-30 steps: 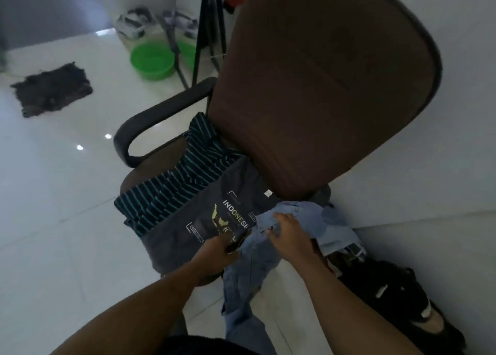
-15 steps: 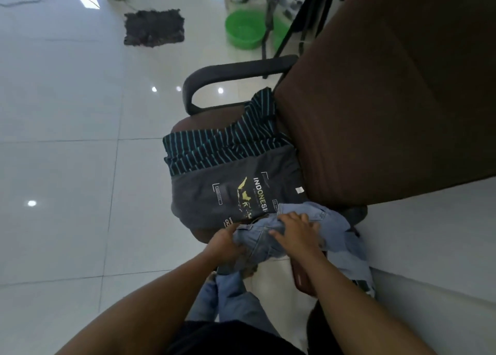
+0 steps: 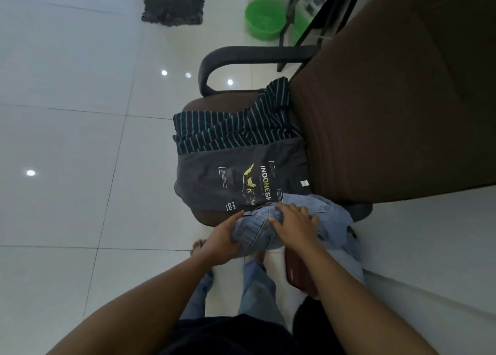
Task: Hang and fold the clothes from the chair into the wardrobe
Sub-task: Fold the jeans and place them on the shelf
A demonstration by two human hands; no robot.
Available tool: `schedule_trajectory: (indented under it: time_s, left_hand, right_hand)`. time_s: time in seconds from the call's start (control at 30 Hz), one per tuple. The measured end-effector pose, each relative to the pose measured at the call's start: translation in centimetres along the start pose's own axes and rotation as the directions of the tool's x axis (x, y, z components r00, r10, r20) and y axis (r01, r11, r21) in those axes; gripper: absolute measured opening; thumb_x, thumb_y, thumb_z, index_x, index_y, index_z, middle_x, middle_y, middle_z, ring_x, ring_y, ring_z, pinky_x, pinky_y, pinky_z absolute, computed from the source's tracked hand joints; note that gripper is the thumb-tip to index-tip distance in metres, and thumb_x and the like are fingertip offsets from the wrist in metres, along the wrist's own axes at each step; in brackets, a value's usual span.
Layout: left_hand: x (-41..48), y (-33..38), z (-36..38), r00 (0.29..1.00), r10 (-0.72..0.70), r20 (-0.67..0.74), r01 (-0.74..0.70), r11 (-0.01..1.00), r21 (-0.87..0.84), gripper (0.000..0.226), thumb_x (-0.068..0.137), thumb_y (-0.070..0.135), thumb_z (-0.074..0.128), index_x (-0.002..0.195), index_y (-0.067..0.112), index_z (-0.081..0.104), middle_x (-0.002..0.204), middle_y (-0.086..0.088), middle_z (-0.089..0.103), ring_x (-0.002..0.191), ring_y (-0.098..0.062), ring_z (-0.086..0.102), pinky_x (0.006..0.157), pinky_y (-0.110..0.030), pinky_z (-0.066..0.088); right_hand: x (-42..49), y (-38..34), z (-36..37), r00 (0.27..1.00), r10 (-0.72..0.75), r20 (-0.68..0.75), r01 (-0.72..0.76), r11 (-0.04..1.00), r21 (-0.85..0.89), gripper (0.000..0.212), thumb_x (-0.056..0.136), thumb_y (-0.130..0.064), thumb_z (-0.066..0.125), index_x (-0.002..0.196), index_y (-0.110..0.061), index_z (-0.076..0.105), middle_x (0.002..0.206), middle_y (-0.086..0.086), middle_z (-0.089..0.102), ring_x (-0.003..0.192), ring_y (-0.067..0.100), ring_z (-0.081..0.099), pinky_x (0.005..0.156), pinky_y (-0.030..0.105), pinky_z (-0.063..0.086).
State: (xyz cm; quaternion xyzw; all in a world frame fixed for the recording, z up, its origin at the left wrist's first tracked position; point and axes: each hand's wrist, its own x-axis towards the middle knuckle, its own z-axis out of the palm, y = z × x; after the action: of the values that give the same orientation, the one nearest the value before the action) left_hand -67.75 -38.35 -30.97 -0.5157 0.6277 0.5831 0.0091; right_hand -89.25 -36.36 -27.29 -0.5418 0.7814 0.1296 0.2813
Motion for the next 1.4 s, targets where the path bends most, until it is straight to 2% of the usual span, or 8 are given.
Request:
schedule_trajectory:
  time_s: [0.23,0.57,0.73,0.9,1.03,1.17,1.27,1.4]
  left_hand:
    - [-0.2,4.2,-0.5,0.993,0.063,-0.099,-0.067,0.997,-0.041,0.1,0.085,0.016,0.073,0.155,0.046,0.008,0.151,0.003,0.044,0.135,-0.016,0.047,0.109,-0.035,0.044]
    - [-1.2,15.1,-3.0,0.968,0.245,-0.058,-0.242,0.969,0.054,0.114,0.083,0.003,0.069,0.148,0.062,-0.004,0.14,0.001,0.054,0.112,-0.013,0.063,0.096,-0.039,0.055]
    - [-2.4,20.5,-4.4,0.941,0.335,0.046,-0.335,0.909,0.246,0.121,0.081,-0.001,0.069,0.146,0.062,-0.012,0.142,0.002,0.052,0.085,-0.029,0.07,0.071,-0.047,0.06]
    - [-3.3,23.5,-5.5,0.926,0.369,0.075,-0.369,0.85,0.376,0.125,0.08,-0.005,0.067,0.145,0.061,-0.017,0.133,0.001,0.062,0.082,-0.037,0.068,0.067,-0.054,0.057]
    - [-4.2,24.6,-7.0,0.922,0.385,0.031,-0.367,0.847,0.386,0.123,0.083,0.0,0.07,0.146,0.06,-0.017,0.122,0.006,0.066,0.085,-0.032,0.069,0.072,-0.051,0.058]
    - [-5.3,24.7,-9.4,0.927,0.372,-0.042,-0.314,0.832,0.457,0.12,0.085,0.007,0.072,0.149,0.052,-0.018,0.126,0.014,0.063,0.108,-0.008,0.062,0.099,-0.031,0.05]
    - [-5.6,24.4,-10.6,0.94,0.328,-0.091,-0.233,0.816,0.529,0.118,0.085,0.007,0.071,0.15,0.05,-0.017,0.118,0.008,0.059,0.103,-0.01,0.057,0.091,-0.024,0.047]
    - [-5.8,23.9,-12.1,0.945,0.298,-0.134,-0.159,0.777,0.609,0.121,0.086,0.01,0.073,0.146,0.056,-0.021,0.117,-0.002,0.059,0.101,-0.02,0.059,0.09,-0.037,0.053]
  right_hand:
    - [3.0,0.3,-2.8,0.988,-0.131,0.077,0.122,0.986,0.111,0.047,0.101,-0.053,0.035,0.141,-0.032,0.048,0.146,0.002,0.048,0.134,0.026,0.041,0.106,0.05,0.028]
    - [5.6,3.3,-8.9,0.954,-0.29,0.075,0.197,0.795,0.574,0.052,0.081,-0.072,0.043,0.12,-0.044,0.064,0.125,-0.014,0.065,0.117,0.011,0.06,0.106,0.052,0.042]
    - [4.5,4.0,-13.6,0.94,-0.342,0.011,0.196,0.564,0.802,0.029,0.104,-0.026,0.049,0.124,-0.015,0.067,0.124,0.004,0.068,0.112,0.013,0.064,0.092,0.027,0.051]
    - [3.9,3.9,-16.6,0.902,-0.431,-0.011,0.272,0.549,0.79,0.039,0.106,-0.027,0.04,0.136,-0.012,0.059,0.136,-0.001,0.058,0.121,0.008,0.054,0.09,0.014,0.042]
    - [3.5,3.0,-17.8,0.869,-0.488,0.078,0.314,0.667,0.676,0.045,0.098,-0.051,0.037,0.097,-0.029,0.076,0.111,0.001,0.073,0.108,0.02,0.065,0.105,0.05,0.043]
    - [3.8,3.4,-17.5,0.868,-0.494,0.038,0.429,0.787,0.443,0.059,0.088,-0.071,0.024,0.065,-0.033,0.063,0.098,0.001,0.07,0.111,0.025,0.059,0.117,0.063,0.008]
    - [3.4,3.9,-17.3,0.825,-0.565,0.025,0.518,0.772,0.368,0.066,0.079,-0.088,0.033,0.081,-0.032,0.067,0.093,-0.014,0.068,0.11,0.014,0.059,0.119,0.059,-0.002]
    - [3.4,4.6,-17.1,0.794,-0.605,0.056,0.571,0.775,0.269,0.076,0.058,-0.091,0.06,0.113,-0.039,0.063,0.111,-0.02,0.067,0.114,0.01,0.059,0.114,0.057,0.025]
